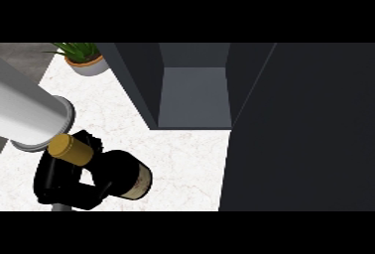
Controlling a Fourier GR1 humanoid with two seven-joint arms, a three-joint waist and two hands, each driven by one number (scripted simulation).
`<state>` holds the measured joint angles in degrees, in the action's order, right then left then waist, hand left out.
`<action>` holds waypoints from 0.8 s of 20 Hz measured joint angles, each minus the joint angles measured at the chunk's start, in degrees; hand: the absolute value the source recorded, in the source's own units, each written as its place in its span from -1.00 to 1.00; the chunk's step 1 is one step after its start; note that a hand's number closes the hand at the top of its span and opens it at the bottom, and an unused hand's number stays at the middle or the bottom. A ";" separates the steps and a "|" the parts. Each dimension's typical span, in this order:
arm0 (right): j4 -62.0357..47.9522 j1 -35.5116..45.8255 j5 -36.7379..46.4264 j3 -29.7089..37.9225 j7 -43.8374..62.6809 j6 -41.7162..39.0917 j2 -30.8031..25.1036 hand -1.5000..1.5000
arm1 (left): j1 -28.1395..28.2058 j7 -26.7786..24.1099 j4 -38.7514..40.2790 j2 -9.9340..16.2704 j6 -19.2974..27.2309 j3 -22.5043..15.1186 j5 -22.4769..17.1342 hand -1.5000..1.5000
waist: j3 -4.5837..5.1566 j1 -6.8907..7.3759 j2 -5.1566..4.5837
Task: Pick up the wine, place it into the cabinet and close the cabinet
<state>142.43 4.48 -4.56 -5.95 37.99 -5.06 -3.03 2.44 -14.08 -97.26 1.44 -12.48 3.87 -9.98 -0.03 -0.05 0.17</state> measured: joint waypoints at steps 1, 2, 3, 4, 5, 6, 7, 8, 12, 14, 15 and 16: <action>-0.18 0.58 -0.10 0.84 0.15 -0.20 -0.32 -1.00 | 0.17 1.29 -1.58 -0.31 0.66 -0.98 0.29 1.00 | 0.00 0.03 -0.02; -0.26 0.47 0.00 0.46 0.02 0.02 0.02 -1.00 | 0.13 2.54 -2.97 -0.54 2.37 -2.81 0.73 1.00 | 0.00 0.01 -0.02; -0.07 1.24 -0.13 1.03 1.02 0.21 -0.33 -1.00 | -0.70 4.18 -3.89 -0.73 3.34 -3.64 1.01 1.00 | 0.00 -0.06 -0.02; -0.09 0.83 -0.26 1.82 0.55 -0.22 -0.51 -1.00 | -0.78 5.41 -4.81 -0.88 4.16 -4.76 1.32 1.00 | 0.01 -0.08 -0.03; -0.05 0.64 -0.31 1.70 0.27 -0.24 -0.29 -1.00 | -1.32 6.40 -5.04 -1.00 4.42 -5.37 1.24 1.00 | 0.00 -0.12 -0.04; -0.13 0.75 -0.43 2.32 0.15 -0.46 -0.42 -1.00 | -2.31 8.07 -5.58 -1.09 5.25 -6.49 0.98 1.00 | 0.00 -0.17 -0.05; -0.25 0.31 -0.40 2.03 -0.45 -0.74 -0.24 -1.00 | -2.69 9.12 -6.39 -1.16 6.20 -7.72 0.72 1.00 | 0.00 -0.16 -0.06; -0.34 0.43 -0.43 2.16 -0.57 -0.83 -0.19 -1.00 | -3.66 10.39 -7.31 -1.22 7.67 -8.85 0.77 1.00 | 0.00 -0.17 -0.06; -0.23 -0.63 -0.45 1.50 -1.20 -1.22 0.19 -1.00 | -7.05 14.64 -9.76 -1.35 14.34 -14.94 0.38 1.00 | 0.00 -0.33 -0.04; -0.13 0.08 -0.54 1.74 -0.27 -1.15 -0.13 -1.00 | -9.21 16.38 -10.27 -1.38 18.74 -18.23 1.06 1.00 | 0.00 -0.37 -0.05; -0.06 -0.09 -0.49 1.28 -0.02 -0.89 0.13 -1.00 | -10.75 17.13 -10.09 -1.39 21.10 -19.87 1.12 1.00 | 0.01 -0.45 -0.04; -0.11 -0.50 -0.51 1.48 -0.51 -1.08 0.24 -1.00 | -12.30 17.40 -9.04 -1.40 22.10 -20.23 1.08 1.00 | 0.01 -0.46 -0.06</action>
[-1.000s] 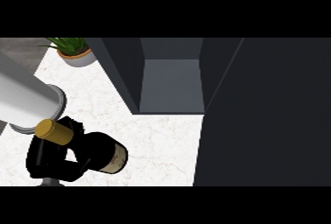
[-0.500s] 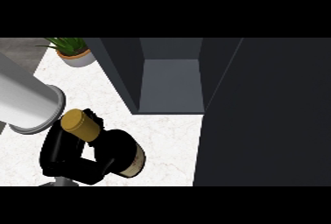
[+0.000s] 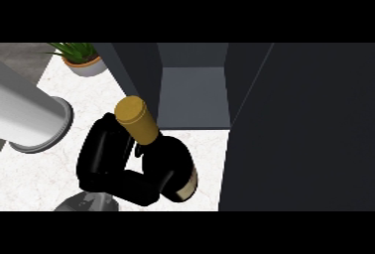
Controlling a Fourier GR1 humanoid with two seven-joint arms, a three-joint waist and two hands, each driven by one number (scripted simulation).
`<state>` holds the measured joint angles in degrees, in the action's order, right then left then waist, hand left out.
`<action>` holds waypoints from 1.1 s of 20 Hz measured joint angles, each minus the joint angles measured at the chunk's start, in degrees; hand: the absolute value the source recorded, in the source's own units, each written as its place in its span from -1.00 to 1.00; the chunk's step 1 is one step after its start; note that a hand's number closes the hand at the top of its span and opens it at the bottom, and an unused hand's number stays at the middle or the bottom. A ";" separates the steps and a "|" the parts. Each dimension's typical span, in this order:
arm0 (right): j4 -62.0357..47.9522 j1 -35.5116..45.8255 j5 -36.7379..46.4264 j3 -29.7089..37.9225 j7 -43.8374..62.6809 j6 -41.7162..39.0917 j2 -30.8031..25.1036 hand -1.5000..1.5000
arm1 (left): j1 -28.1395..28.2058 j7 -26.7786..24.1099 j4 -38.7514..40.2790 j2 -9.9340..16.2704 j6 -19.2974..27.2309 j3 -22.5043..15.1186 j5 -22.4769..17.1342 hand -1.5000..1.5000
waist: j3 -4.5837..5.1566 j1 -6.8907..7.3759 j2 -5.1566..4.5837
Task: Pick up the wine, place it into the cabinet and close the cabinet
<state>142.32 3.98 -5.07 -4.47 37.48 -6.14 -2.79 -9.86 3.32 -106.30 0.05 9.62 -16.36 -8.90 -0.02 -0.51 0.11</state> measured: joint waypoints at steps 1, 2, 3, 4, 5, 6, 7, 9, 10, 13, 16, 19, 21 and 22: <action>-0.14 0.13 -0.01 0.30 -0.18 -0.10 -0.03 -1.00 | -1.98 0.83 0.54 -0.01 1.66 -0.53 -0.23 1.00 | 0.00 0.00 -0.02; -0.21 0.44 0.01 0.35 -0.13 -0.07 -0.04 -1.00 | -3.58 0.96 1.43 -0.01 4.31 -2.07 -0.32 1.00 | 0.00 -0.05 -0.03; -0.11 0.33 -0.13 0.95 -0.15 -0.27 -0.26 -1.00 | -5.35 1.60 2.13 -0.01 6.11 -2.97 -0.49 1.00 | 0.00 -0.13 -0.04; -0.11 0.22 -0.22 1.31 -0.38 -0.48 -0.32 -1.00 | -5.65 1.72 1.93 -0.02 7.46 -4.07 -0.10 1.00 | -0.01 -0.07 -0.03; -0.21 -0.18 -0.33 1.63 -0.87 -0.84 -0.31 -1.00 | -6.57 1.87 2.43 -0.02 8.89 -4.87 0.12 1.00 | 0.00 -0.05 -0.04; -0.38 0.01 -0.33 1.58 -0.86 -0.68 -0.04 -1.00 | -8.47 2.28 3.40 -0.02 10.28 -4.98 0.36 1.00 | -0.01 -0.05 -0.05; -0.32 -0.56 -0.22 0.43 -1.14 -0.72 0.39 -1.00 | -9.61 1.60 4.83 -0.03 11.84 -5.93 0.36 1.00 | -0.01 -0.12 -0.05; -0.07 -0.59 -0.60 1.32 -0.66 -1.17 -0.15 -1.00 | -11.58 2.30 5.21 -0.03 14.51 -7.14 1.03 1.00 | 0.00 -0.13 -0.03; 0.03 -0.43 -0.77 1.91 -0.37 -1.36 -0.50 -1.00 | -12.78 2.30 6.14 -0.03 15.34 -6.91 0.94 1.00 | -0.01 -0.15 -0.04; 0.02 0.35 -0.70 1.60 0.31 -1.08 -0.50 -1.00 | -15.41 3.61 7.26 0.04 19.59 -8.94 1.70 1.00 | 0.00 -0.06 -0.02; -0.16 -0.06 -0.56 0.99 -0.50 -1.06 0.10 -1.00 | -19.26 2.90 10.77 0.13 22.52 -8.98 0.83 1.00 | 0.00 -0.16 -0.05; 0.12 -1.24 -0.47 0.20 -1.23 -1.49 0.21 -1.00 | -20.91 0.29 14.50 0.15 24.00 -9.60 0.48 1.00 | 0.01 -0.27 -0.05; 0.10 -1.53 -0.33 -0.21 -1.65 -1.46 0.46 -1.00 | -22.85 -0.16 16.15 0.19 26.46 -10.71 0.10 1.00 | 0.00 -0.26 -0.04; 0.05 -1.29 -0.41 0.42 -1.68 -1.56 0.27 -1.00 | -23.21 -1.68 17.50 0.21 27.02 -11.05 -0.38 1.00 | 0.01 -0.29 -0.05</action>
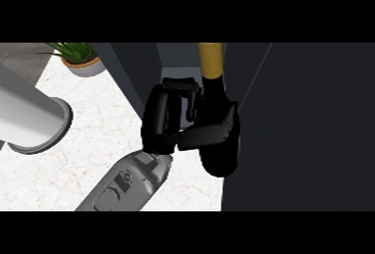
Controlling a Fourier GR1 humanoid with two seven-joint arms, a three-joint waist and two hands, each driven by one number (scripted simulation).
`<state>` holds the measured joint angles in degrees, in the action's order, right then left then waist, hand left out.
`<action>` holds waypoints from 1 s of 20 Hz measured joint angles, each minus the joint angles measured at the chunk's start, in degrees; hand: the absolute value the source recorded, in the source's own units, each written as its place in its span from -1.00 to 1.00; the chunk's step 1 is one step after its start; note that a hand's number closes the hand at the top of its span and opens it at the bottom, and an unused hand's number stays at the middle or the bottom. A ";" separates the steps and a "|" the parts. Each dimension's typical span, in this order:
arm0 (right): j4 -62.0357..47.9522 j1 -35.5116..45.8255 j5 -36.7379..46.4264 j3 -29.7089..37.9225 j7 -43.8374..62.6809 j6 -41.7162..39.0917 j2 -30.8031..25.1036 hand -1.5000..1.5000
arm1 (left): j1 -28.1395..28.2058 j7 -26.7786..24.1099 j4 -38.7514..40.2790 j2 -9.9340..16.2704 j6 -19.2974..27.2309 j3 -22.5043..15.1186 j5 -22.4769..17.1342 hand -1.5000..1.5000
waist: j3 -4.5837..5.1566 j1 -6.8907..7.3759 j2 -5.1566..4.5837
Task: Pick up the wine, place it into the cabinet and close the cabinet
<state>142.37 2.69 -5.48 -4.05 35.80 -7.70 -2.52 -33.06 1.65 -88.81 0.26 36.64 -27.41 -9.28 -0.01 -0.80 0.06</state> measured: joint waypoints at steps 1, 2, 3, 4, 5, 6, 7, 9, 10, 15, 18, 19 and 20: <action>-0.03 0.69 0.06 -0.03 0.60 0.34 -0.06 -1.00 | 0.31 -1.43 1.08 -0.02 -0.17 -0.09 -0.82 1.00 | 0.00 0.03 -0.02; 0.03 0.83 0.02 0.30 0.96 0.32 -0.30 -1.00 | 0.49 -1.81 1.37 -0.03 -0.25 -0.16 -1.09 1.00 | 0.01 0.09 -0.01; 0.18 0.29 -0.04 0.23 0.82 -0.13 -0.53 -1.00 | 0.21 -1.95 1.82 -0.05 -0.03 0.10 -1.29 1.00 | 0.01 0.09 -0.01; 0.23 0.64 -0.15 0.80 1.26 -0.25 -0.91 -1.00 | -0.33 -1.94 2.60 -0.08 -0.32 0.84 -2.01 1.00 | 0.00 0.08 -0.02; 0.25 0.27 -0.21 0.95 1.00 -0.41 -0.89 -1.00 | -0.87 -2.20 3.19 -0.09 0.44 0.55 -2.91 1.00 | 0.01 0.03 -0.02; 0.22 0.47 -0.16 0.75 1.23 -0.35 -0.89 -1.00 | -1.01 -2.80 3.89 -0.10 0.27 0.97 -3.83 1.00 | 0.00 0.05 -0.03; 0.08 0.83 -0.06 0.50 1.23 -0.23 -0.74 -1.00 | -1.14 -4.63 5.07 -0.09 0.74 0.72 -5.26 1.00 | 0.00 0.00 -0.06; -0.03 0.55 0.07 0.28 0.91 -0.25 -0.53 -1.00 | -0.72 -6.53 5.96 -0.06 0.99 0.48 -7.09 1.00 | 0.00 0.04 -0.05; 0.02 0.77 0.13 0.09 1.26 0.08 -0.41 -1.00 | 0.17 -6.84 5.50 -0.03 0.98 0.41 -7.41 1.00 | 0.00 0.14 -0.03; -0.31 2.62 0.12 0.85 1.91 0.50 -0.49 -1.00 | 0.51 -12.48 10.53 -0.06 0.56 0.25 -10.38 1.00 | 0.01 0.12 -0.06; -0.21 1.84 0.17 0.35 1.36 0.37 -0.18 -1.00 | 1.23 -14.57 12.96 -0.06 1.15 -0.65 -9.10 1.00 | 0.00 0.15 -0.03; -0.11 1.67 0.21 0.12 1.41 0.34 -0.21 -1.00 | 0.89 -14.95 14.16 -0.08 0.88 -0.45 -8.89 1.00 | 0.00 0.13 -0.03; 0.00 2.37 0.21 0.17 2.22 0.72 -0.31 -1.00 | 1.14 -15.42 14.92 -0.09 0.72 -0.38 -8.43 1.00 | 0.00 0.17 -0.02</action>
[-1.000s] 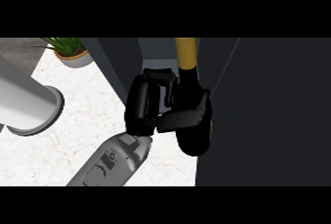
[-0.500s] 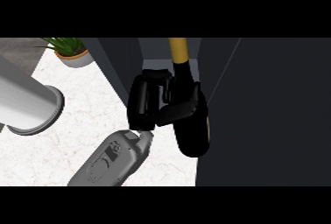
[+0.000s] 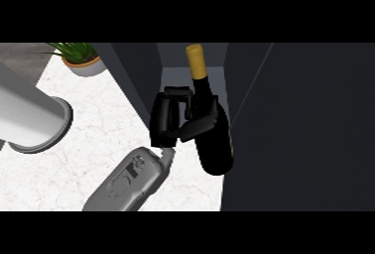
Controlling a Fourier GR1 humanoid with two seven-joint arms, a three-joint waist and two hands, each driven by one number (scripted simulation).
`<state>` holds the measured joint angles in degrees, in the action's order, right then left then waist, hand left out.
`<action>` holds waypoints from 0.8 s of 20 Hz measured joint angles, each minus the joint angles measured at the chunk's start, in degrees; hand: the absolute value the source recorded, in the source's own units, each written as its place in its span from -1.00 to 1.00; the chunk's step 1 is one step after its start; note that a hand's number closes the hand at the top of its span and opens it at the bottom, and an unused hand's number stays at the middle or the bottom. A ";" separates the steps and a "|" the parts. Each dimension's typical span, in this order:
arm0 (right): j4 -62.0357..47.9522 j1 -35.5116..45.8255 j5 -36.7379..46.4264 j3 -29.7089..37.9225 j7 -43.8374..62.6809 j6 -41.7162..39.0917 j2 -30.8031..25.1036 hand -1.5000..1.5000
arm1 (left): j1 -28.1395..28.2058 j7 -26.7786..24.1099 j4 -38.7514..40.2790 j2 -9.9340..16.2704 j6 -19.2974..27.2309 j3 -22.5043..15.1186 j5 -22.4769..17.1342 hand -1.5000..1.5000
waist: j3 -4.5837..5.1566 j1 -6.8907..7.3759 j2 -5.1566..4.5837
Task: Pick up the wine, place it into the cabinet and close the cabinet
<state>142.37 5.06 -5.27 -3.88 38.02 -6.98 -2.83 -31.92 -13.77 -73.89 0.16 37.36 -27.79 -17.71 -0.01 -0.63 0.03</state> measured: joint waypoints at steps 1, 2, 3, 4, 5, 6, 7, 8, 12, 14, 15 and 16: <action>0.03 0.00 0.03 0.12 0.10 0.05 -0.07 -1.00 | 0.48 -1.22 1.11 -0.01 0.08 -0.28 0.30 1.00 | 0.01 -0.02 0.00; 0.04 -0.61 -0.03 0.37 -0.45 -0.40 -0.18 -1.00 | 0.61 -1.27 1.27 0.00 0.61 -0.65 0.93 1.00 | 0.01 0.01 0.01; 0.15 -0.59 -0.23 1.28 -0.18 -0.56 -0.55 -1.00 | 0.58 -1.11 1.35 0.14 0.40 -0.34 1.43 1.00 | 0.00 0.04 0.02; 0.33 -0.71 -0.20 0.73 0.20 -0.36 -0.47 -1.00 | 1.67 -1.72 1.23 0.09 0.39 -0.68 1.90 1.00 | 0.00 0.07 0.04; 0.21 -0.30 -0.08 0.62 0.16 -0.15 -0.34 -1.00 | 1.62 -3.11 2.50 0.04 0.26 -0.55 1.50 1.00 | 0.01 0.04 0.01; -0.09 0.90 -0.18 1.60 0.44 -0.24 -0.83 -1.00 | 1.36 -4.28 3.83 0.00 0.12 -0.20 1.13 1.00 | 0.01 0.04 -0.02; -0.16 1.15 -0.19 1.59 0.37 -0.19 -0.77 -1.00 | 1.34 -5.31 4.96 -0.03 -0.23 0.39 0.89 1.00 | 0.01 0.03 -0.04; -0.17 1.07 -0.14 1.21 0.26 -0.09 -0.53 -1.00 | 1.81 -5.84 4.98 0.10 -0.78 1.05 1.04 1.00 | 0.01 0.10 -0.03; -0.20 1.03 -0.31 1.54 0.20 -0.45 -0.71 -1.00 | 0.25 -8.00 8.22 0.04 -2.07 3.48 -0.32 1.00 | 0.01 0.03 -0.04; -0.30 1.10 -0.43 1.89 0.39 -0.53 -0.77 -1.00 | -0.51 -9.67 10.23 -0.03 -2.74 4.65 -1.18 1.00 | 0.01 -0.02 -0.06; -0.30 0.57 -0.39 1.45 -0.01 -0.52 -0.39 -1.00 | -0.61 -10.59 11.18 -0.05 -3.03 4.90 -1.97 1.00 | 0.02 -0.07 -0.07; -0.61 0.22 -0.41 1.75 -0.84 -0.92 -0.38 -1.00 | -1.29 -11.17 12.23 -0.08 -3.33 5.55 -2.58 1.00 | 0.02 -0.07 -0.08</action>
<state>141.76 5.28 -5.69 -2.13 37.17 -7.90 -3.21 -33.21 -24.94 -61.66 0.09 34.03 -22.25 -20.28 0.01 -0.70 -0.05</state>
